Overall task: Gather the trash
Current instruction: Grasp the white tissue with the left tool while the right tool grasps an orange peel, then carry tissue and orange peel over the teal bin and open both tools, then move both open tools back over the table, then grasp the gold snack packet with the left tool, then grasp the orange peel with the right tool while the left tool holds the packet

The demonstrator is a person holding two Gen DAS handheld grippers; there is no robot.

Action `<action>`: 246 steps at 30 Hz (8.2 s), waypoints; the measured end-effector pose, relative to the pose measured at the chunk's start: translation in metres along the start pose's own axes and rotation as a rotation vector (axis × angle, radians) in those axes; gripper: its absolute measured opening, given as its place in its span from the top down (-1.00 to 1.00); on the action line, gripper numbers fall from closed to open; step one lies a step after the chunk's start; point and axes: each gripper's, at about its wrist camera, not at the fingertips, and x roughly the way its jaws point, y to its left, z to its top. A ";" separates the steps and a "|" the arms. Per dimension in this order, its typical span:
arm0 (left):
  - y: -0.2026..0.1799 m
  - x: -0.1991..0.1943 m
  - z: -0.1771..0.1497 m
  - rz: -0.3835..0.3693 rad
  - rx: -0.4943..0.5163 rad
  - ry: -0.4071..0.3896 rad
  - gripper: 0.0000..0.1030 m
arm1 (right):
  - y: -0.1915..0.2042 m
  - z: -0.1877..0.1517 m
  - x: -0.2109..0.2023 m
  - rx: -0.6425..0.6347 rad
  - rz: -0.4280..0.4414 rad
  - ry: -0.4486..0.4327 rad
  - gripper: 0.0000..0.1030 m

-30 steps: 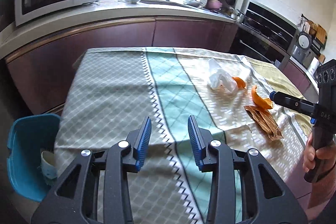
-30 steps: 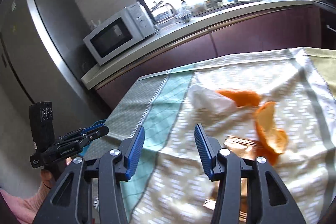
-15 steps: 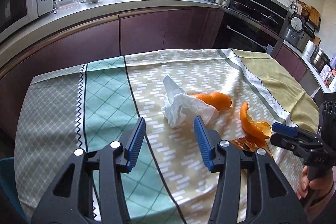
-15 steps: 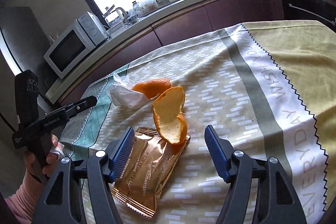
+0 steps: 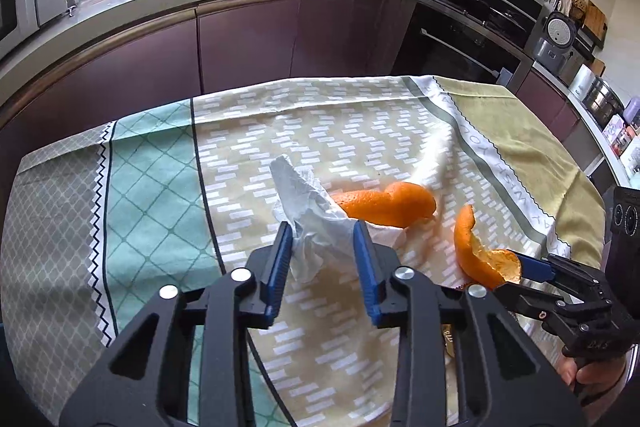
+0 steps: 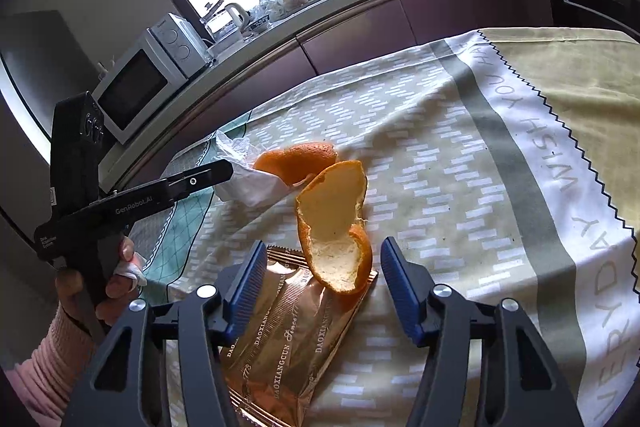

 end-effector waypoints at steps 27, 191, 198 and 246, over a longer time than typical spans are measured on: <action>0.027 -0.113 -0.049 -0.055 -0.075 -0.150 0.79 | 0.019 0.002 -0.032 -0.011 0.131 -0.082 0.69; -0.052 -0.058 -0.102 -0.286 -0.046 0.057 0.91 | 0.004 0.031 0.002 -0.072 0.103 -0.024 0.11; -0.042 -0.077 -0.106 -0.249 -0.035 0.033 0.92 | 0.002 0.053 0.037 -0.060 0.068 0.011 0.11; 0.022 -0.151 -0.127 -0.142 -0.117 -0.075 0.97 | 0.035 0.035 -0.018 -0.069 0.269 -0.082 0.96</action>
